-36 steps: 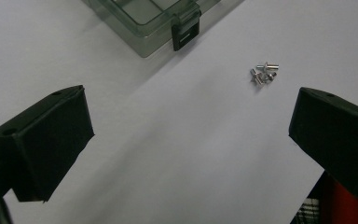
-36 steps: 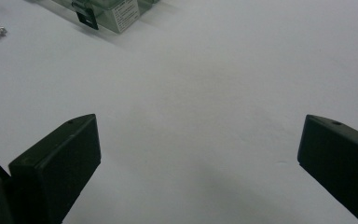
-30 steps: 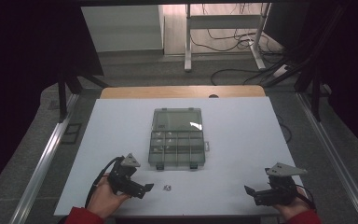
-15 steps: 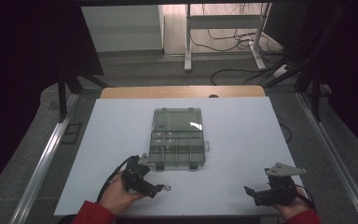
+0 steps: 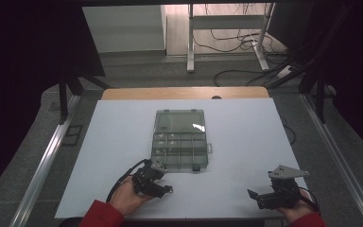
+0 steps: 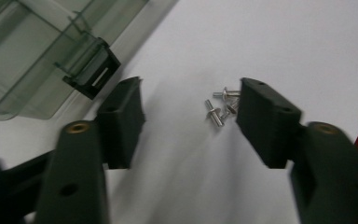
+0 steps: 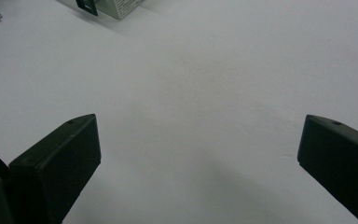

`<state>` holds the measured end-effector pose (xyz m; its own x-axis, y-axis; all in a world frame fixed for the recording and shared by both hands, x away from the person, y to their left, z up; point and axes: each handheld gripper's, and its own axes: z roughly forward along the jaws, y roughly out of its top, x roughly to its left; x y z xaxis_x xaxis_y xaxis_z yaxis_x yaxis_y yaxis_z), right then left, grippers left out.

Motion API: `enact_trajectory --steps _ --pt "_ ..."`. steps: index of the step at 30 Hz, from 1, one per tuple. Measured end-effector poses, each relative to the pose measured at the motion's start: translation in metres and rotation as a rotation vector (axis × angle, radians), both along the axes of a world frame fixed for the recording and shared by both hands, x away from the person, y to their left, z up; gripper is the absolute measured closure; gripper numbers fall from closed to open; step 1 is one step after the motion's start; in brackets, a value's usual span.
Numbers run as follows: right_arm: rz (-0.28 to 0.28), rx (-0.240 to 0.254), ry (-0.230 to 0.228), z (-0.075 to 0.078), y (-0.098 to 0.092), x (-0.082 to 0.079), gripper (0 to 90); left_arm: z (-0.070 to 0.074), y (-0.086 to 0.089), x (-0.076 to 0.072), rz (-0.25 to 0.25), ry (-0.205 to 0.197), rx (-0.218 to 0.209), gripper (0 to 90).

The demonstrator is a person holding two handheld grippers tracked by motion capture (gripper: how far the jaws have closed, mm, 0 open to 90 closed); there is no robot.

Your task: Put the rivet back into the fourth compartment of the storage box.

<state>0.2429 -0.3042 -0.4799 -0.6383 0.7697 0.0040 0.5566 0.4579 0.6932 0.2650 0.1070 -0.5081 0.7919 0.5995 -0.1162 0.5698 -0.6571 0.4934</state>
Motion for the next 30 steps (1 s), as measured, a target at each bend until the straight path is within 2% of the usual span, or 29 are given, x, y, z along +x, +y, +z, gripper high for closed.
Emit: enact_trajectory --steps 5,14,17,18,20,21,22,27,28,30 --pt "0.0 -0.005 0.007 -0.0006 0.0 0.0 0.0 -0.0008 -0.0027 -0.0015 -0.026 0.012 -0.008 59.4" --pt "-0.008 -0.015 0.021 -0.0023 -0.0003 0.0007 0.0 -0.0047 -0.0058 -0.0029 -0.039 0.021 0.002 71.6" --pt "-0.008 -0.017 0.023 -0.0025 -0.0004 0.0007 0.0 -0.0075 -0.0075 -0.0033 -0.039 0.028 0.013 74.0" --pt "-0.008 -0.017 0.023 -0.0026 -0.0005 0.0007 0.0 -0.0066 -0.0058 -0.0014 -0.07 0.028 0.051 76.0" --pt "-0.009 -0.018 0.026 -0.0026 -0.0006 0.0006 0.0 -0.0071 -0.0059 -0.0013 -0.065 0.025 0.058 79.6" --pt "-0.009 -0.02 0.027 -0.0027 -0.0005 0.0007 0.0 -0.0071 -0.0056 -0.001 -0.063 0.029 0.057 80.8" --pt "-0.008 -0.021 0.027 -0.0028 -0.0006 0.0007 0.0 -0.0084 -0.007 -0.0024 -0.039 0.03 0.031 80.9" --pt "-0.007 -0.021 0.028 -0.0029 -0.0008 0.0006 0.0 -0.0061 -0.006 -0.0012 -0.059 0.032 0.059 81.9" --pt "-0.007 -0.02 0.027 -0.0028 -0.0009 0.0005 0.0 -0.0055 -0.0057 -0.0015 -0.034 0.036 0.028 82.0" --pt "-0.008 -0.018 0.027 -0.0027 -0.0009 0.0005 0.0 -0.0035 -0.0035 -0.0006 -0.024 0.037 0.017 82.1"
